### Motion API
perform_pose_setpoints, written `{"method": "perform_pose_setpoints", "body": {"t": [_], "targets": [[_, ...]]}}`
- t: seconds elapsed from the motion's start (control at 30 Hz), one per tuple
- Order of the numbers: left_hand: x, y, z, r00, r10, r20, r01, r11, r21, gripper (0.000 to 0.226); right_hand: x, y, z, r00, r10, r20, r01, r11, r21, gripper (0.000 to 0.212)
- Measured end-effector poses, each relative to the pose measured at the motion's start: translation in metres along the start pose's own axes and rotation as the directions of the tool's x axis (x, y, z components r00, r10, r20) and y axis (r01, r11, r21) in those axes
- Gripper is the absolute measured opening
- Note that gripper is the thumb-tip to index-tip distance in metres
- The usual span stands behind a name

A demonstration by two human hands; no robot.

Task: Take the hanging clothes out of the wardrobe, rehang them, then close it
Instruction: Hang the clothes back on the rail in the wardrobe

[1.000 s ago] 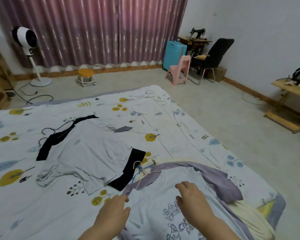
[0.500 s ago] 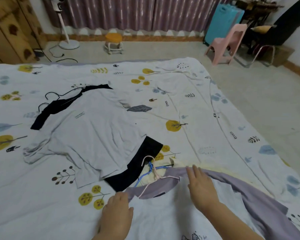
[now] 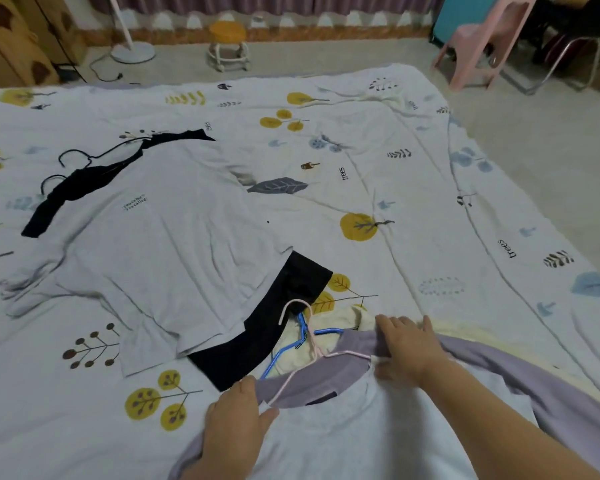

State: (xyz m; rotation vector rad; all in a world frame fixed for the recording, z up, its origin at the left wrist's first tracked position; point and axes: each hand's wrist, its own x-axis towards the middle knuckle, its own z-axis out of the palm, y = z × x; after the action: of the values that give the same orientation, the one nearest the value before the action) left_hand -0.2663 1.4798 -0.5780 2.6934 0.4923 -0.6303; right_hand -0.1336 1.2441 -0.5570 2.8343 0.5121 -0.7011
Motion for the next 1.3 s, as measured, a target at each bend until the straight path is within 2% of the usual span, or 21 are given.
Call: {"method": "perform_pose_setpoints", "body": {"t": [0.07,0.13,0.23,0.3,0.37,0.47,0.5,0.57,0.67,0.73,0.83,0.9,1.03,1.17,1.3], "targets": [[-0.002,-0.001,-0.004,0.999,0.017,0.047,-0.013,0.997,-0.076,0.031,-0.005,0.000,0.001,1.000,-0.004,-0.026,0.004,1.000,-0.001,0.048],[-0.009,-0.003,-0.009,0.996,0.053,0.076,-0.046,0.995,-0.088,0.031,-0.020,0.002,0.001,0.999,-0.003,-0.040,0.004,1.000,0.023,0.036],[-0.027,-0.001,-0.024,0.990,0.124,0.066,-0.120,0.991,-0.054,0.030,-0.053,0.008,-0.002,0.993,0.012,-0.116,-0.002,0.996,0.087,0.030],[-0.039,0.002,-0.035,0.984,0.163,0.077,-0.158,0.985,-0.067,0.029,-0.075,0.014,-0.004,0.953,-0.029,-0.301,0.074,0.987,0.140,0.033],[-0.054,0.007,-0.051,0.981,0.177,0.076,-0.169,0.981,-0.099,0.027,-0.102,0.020,-0.017,0.918,-0.055,-0.392,0.124,0.981,0.152,0.032],[-0.083,0.017,-0.078,0.975,0.210,0.073,-0.197,0.969,-0.148,0.031,-0.145,0.023,-0.050,0.931,0.029,-0.365,0.023,0.990,0.137,0.041],[-0.094,0.020,-0.087,0.971,0.233,0.052,-0.223,0.963,-0.153,0.032,-0.162,0.023,-0.064,0.915,0.039,-0.400,0.011,0.992,0.124,0.045],[-0.115,0.027,-0.104,0.963,0.268,-0.011,-0.266,0.948,-0.176,0.019,-0.194,0.026,-0.079,0.899,0.072,-0.433,-0.004,0.988,0.156,0.040],[-0.144,0.038,-0.126,0.947,0.312,-0.071,-0.320,0.921,-0.222,0.029,-0.235,0.032,-0.102,0.880,0.154,-0.449,-0.046,0.969,0.242,0.036],[-0.165,0.045,-0.142,0.933,0.347,-0.100,-0.361,0.899,-0.248,0.023,-0.265,0.034,-0.117,0.875,0.207,-0.437,-0.086,0.956,0.280,0.035],[-0.197,0.055,-0.163,0.912,0.387,-0.138,-0.410,0.876,-0.254,0.039,-0.314,0.033,-0.141,0.849,0.293,-0.441,-0.171,0.940,0.295,0.031],[-0.216,0.058,-0.175,0.902,0.400,-0.162,-0.431,0.852,-0.298,0.040,-0.347,0.029,-0.154,0.830,0.347,-0.436,-0.234,0.927,0.291,0.027],[-0.252,0.067,-0.192,0.841,0.497,-0.213,-0.540,0.780,-0.316,0.023,-0.415,0.022,-0.172,0.765,0.453,-0.458,-0.349,0.889,0.297,0.021],[-0.290,0.076,-0.207,0.766,0.604,-0.218,-0.639,0.680,-0.360,0.037,-0.485,0.013,-0.172,0.675,0.567,-0.472,-0.452,0.824,0.343,0.024],[-0.322,0.095,-0.216,0.673,0.716,-0.185,-0.724,0.587,-0.362,0.039,-0.552,-0.001,-0.172,0.583,0.658,-0.476,-0.520,0.753,0.403,0.023]]}}
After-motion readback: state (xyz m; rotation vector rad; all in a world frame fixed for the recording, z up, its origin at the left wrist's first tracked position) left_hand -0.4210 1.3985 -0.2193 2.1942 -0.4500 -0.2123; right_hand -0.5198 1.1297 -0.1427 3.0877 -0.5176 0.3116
